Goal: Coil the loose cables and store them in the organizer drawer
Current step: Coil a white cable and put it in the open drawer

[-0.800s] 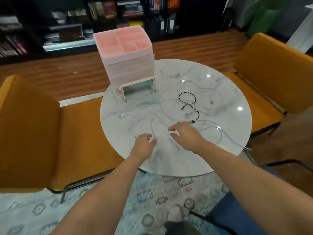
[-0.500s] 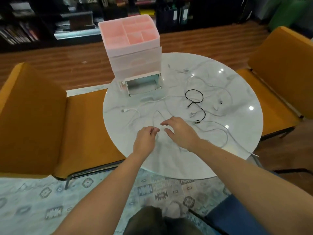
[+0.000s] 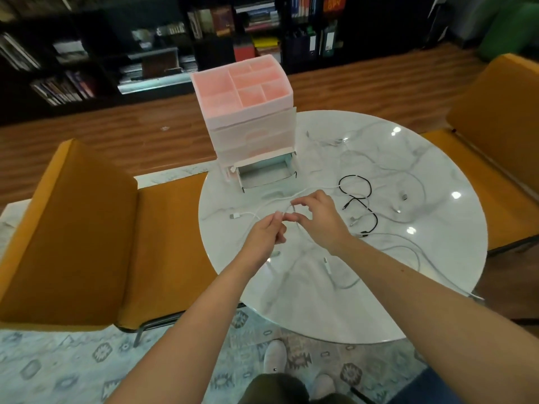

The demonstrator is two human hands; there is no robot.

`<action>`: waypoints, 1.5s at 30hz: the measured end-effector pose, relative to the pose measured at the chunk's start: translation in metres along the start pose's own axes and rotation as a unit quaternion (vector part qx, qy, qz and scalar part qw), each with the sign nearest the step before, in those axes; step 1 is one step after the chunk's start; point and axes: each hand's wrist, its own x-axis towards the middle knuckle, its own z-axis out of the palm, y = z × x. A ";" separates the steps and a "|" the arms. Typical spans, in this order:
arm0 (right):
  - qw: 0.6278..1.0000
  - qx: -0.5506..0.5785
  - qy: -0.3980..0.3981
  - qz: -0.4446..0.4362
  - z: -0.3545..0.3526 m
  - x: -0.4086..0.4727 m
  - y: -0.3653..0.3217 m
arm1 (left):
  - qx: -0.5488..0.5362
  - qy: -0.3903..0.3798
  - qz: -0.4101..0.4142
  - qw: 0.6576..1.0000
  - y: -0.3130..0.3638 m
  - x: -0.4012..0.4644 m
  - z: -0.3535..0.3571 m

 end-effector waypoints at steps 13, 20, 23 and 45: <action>0.976 0.182 0.065 0.102 -0.028 0.048 -0.026 | -0.068 -0.105 0.029 0.992 0.052 0.045 -0.034; 0.961 0.210 0.129 0.126 -0.042 0.072 -0.037 | 0.013 -0.117 0.072 0.990 0.084 0.064 -0.040; 0.956 0.217 0.149 0.130 -0.045 0.079 -0.043 | -0.006 -0.117 0.071 0.991 0.084 0.070 -0.042; 0.975 0.154 0.084 0.134 -0.071 0.083 -0.031 | -0.133 -0.054 0.100 0.985 0.126 0.122 -0.018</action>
